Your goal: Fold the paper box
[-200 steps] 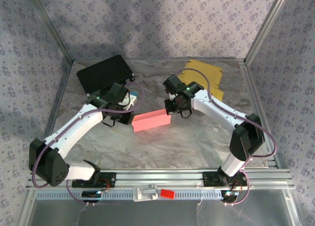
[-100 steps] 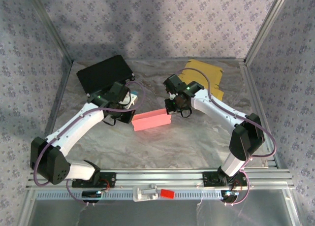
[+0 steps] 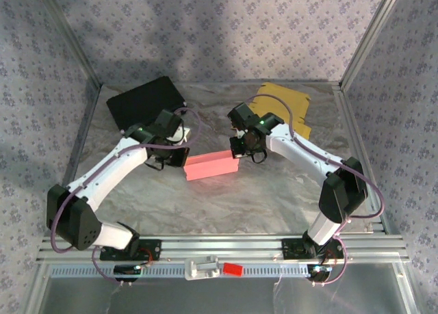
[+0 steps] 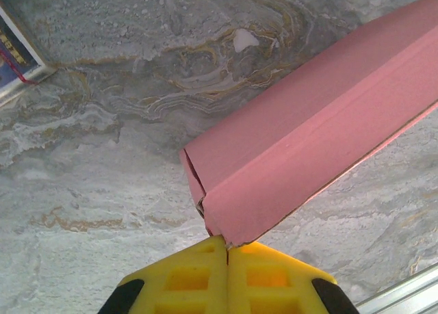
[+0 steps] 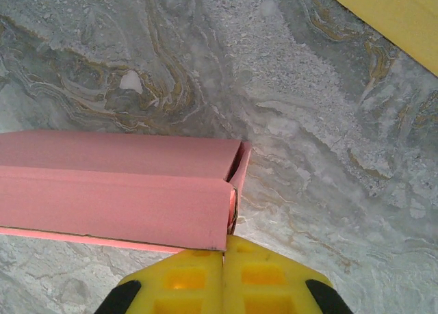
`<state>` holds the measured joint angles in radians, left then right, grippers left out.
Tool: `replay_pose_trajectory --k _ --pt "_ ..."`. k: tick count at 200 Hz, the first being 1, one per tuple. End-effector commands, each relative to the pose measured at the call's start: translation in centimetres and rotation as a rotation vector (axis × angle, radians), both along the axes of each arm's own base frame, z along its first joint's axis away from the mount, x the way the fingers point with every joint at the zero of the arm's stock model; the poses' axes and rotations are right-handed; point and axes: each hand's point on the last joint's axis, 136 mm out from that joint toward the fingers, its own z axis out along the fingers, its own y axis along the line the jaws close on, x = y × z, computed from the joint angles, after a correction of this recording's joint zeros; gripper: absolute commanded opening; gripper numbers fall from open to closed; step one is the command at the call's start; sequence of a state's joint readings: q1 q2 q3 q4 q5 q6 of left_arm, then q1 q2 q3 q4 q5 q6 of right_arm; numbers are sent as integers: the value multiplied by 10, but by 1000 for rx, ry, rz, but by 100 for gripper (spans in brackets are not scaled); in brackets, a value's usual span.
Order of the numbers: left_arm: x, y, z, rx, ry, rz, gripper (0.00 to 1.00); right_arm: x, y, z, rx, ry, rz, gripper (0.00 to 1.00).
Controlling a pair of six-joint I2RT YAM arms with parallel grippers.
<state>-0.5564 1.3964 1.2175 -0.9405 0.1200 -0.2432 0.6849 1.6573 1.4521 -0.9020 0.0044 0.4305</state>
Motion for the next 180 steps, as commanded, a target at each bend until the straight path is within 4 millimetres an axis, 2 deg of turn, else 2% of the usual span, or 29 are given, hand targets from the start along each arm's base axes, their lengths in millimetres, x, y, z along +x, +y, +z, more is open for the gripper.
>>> replay_pose_trajectory --k 1,180 --pt "-1 -11 10 -70 39 41 0 0 9 2 16 17 1 0" --pt "3 -16 14 -119 149 116 0 0 8 2 9 18 0 0"
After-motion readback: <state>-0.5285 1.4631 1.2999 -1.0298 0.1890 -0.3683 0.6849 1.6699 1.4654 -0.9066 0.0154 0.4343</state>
